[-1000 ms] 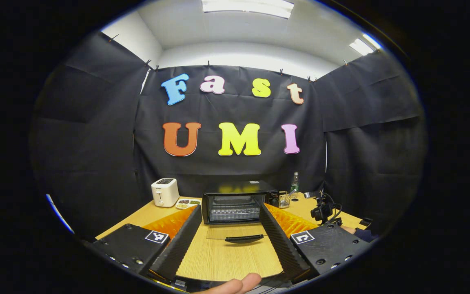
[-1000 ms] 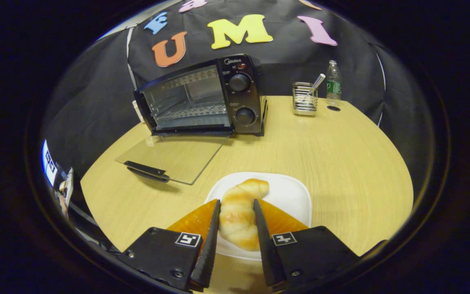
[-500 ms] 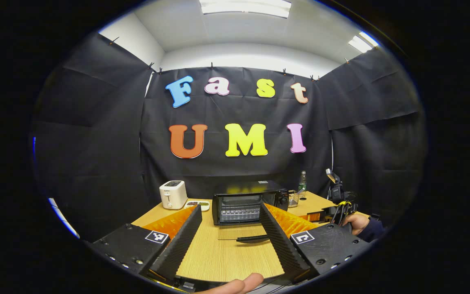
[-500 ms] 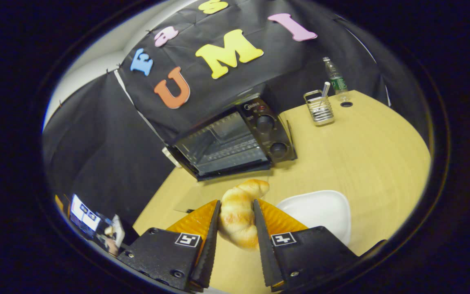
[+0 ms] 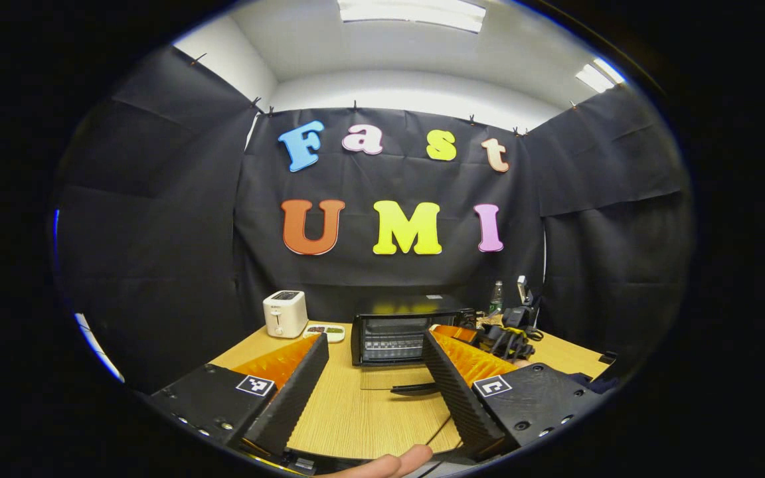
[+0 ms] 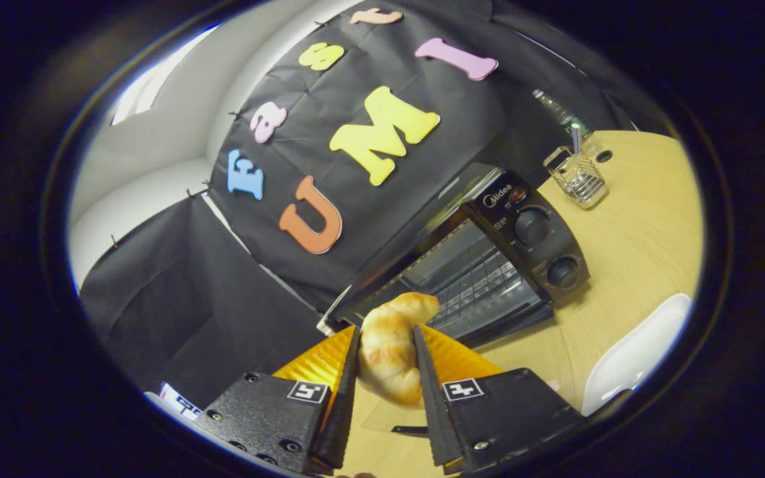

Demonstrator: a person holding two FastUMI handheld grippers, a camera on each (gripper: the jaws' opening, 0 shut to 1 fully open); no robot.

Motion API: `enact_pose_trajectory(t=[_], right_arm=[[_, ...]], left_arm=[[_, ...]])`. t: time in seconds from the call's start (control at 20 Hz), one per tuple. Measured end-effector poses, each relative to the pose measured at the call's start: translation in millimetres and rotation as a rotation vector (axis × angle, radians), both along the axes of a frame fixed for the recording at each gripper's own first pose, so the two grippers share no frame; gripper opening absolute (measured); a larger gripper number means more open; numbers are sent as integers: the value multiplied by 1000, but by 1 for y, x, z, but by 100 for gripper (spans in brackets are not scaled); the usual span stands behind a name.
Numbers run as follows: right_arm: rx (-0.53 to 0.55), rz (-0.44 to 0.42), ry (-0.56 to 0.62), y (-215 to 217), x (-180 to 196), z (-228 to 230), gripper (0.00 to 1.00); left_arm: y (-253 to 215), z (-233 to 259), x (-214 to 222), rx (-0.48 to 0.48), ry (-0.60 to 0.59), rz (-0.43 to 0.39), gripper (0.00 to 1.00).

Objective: Open the electric oven with the left hand, put the food in, and close the electric oven.

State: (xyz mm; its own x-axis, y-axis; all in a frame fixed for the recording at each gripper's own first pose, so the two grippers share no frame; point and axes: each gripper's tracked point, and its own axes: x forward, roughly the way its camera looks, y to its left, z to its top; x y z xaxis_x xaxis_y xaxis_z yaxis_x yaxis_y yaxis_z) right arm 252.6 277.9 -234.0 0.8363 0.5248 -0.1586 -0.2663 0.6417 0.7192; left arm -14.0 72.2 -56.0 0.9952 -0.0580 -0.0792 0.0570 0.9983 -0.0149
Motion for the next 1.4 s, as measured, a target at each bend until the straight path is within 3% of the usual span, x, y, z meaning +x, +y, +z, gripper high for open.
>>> enact_pose_trajectory(t=[0.3,0.45,0.5,0.55,0.6,0.65,0.7,0.9,1.25,1.4], right_arm=[[-198,-51,-27,32,52,-34,48],[-260,-53,-39,37,70,-40,48],[-285,-48,-49,39,75,-39,48],[-315,-50,-66,40,79,-38,48],[-358,-48,-64,40,86,-40,48],[-391,-41,-60,42,89,-43,49],[-401,-33,-58,45,93,-42,48],[-462,-28,-76,53,117,-39,50],[-664,-75,-181,53,163,-51,49],[-695,-127,-193,33,162,-53,84]], left_arm=[[21,-15,8,108,-13,57,93],[19,-25,17,97,6,49,94],[19,-28,21,91,12,47,87],[18,-31,24,87,23,46,88],[19,-35,27,89,32,50,96],[22,-36,31,93,40,57,89],[22,-38,35,94,45,58,96],[20,-44,42,89,69,56,96],[20,-59,50,93,108,73,96],[13,-63,53,93,120,59,96]])
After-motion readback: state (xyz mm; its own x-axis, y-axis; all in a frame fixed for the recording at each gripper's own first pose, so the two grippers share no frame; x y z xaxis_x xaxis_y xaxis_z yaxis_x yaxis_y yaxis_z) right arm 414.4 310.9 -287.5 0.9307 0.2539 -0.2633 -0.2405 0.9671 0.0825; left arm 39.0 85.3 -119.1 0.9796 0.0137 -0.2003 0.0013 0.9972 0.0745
